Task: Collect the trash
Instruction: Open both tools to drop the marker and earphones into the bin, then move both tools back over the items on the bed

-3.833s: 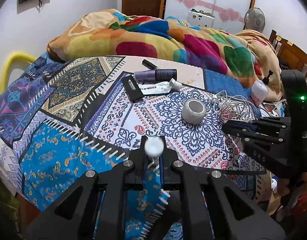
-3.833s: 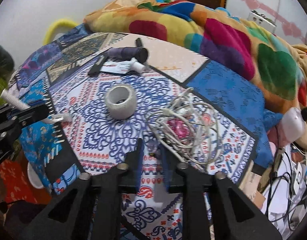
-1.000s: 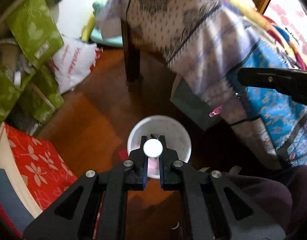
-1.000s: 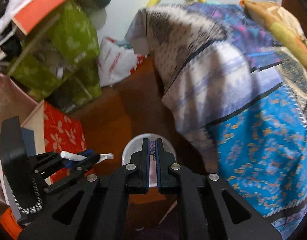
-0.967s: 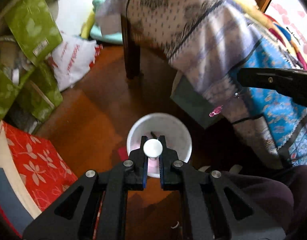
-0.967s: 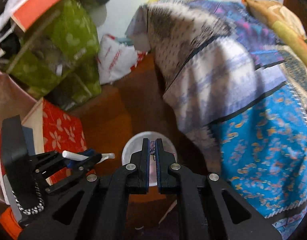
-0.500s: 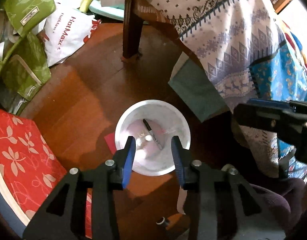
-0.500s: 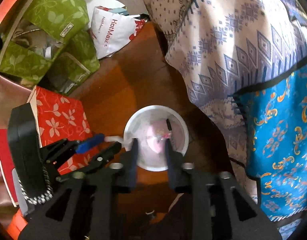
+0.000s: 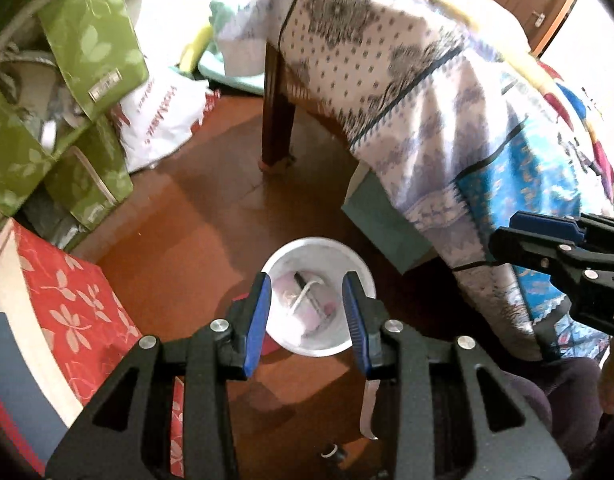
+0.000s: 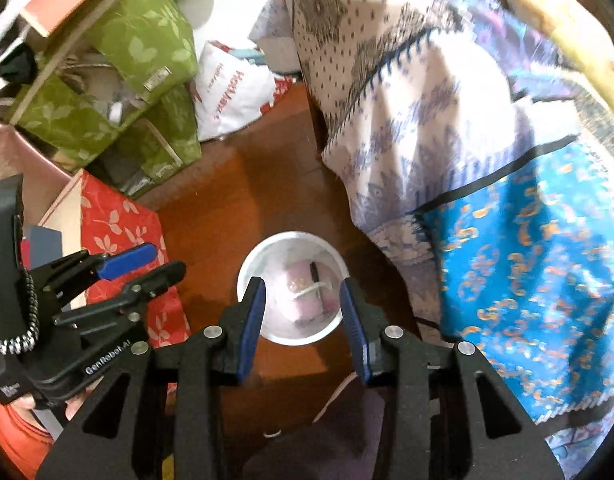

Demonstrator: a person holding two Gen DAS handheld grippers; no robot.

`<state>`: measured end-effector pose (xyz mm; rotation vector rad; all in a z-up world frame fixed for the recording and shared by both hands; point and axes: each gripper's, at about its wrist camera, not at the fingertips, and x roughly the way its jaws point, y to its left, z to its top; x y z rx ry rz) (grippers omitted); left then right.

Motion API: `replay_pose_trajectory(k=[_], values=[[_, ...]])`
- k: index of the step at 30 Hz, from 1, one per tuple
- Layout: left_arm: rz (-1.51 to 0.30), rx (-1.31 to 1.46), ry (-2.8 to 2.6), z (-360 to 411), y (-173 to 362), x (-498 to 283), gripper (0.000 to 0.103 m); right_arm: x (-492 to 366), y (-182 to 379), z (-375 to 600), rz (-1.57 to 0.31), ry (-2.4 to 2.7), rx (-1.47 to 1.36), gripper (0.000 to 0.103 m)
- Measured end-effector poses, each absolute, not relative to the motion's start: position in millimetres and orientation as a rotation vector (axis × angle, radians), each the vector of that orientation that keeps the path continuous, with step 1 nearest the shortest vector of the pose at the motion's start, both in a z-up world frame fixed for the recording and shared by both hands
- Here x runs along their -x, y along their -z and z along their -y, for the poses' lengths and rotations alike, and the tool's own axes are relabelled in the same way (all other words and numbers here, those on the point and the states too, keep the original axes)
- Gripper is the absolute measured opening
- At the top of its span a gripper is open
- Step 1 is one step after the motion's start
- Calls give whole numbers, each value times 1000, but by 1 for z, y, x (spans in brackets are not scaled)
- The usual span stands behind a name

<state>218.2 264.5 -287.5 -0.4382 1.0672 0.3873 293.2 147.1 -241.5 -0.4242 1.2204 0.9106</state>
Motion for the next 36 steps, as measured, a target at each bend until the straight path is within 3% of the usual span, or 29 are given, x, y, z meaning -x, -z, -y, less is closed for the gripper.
replay_pose_trajectory(k=[20,28,36], values=[[-805,280,-293,-164,138,-221,36,-287,112,-21,-917,-814,178,35],[-773,231,-170,-95,115,-261,36,-303,87,66,-820,-655,101,35],[-810,188,-67,-29,119,-315,45,-329,86,147,-781,-485,48,40]])
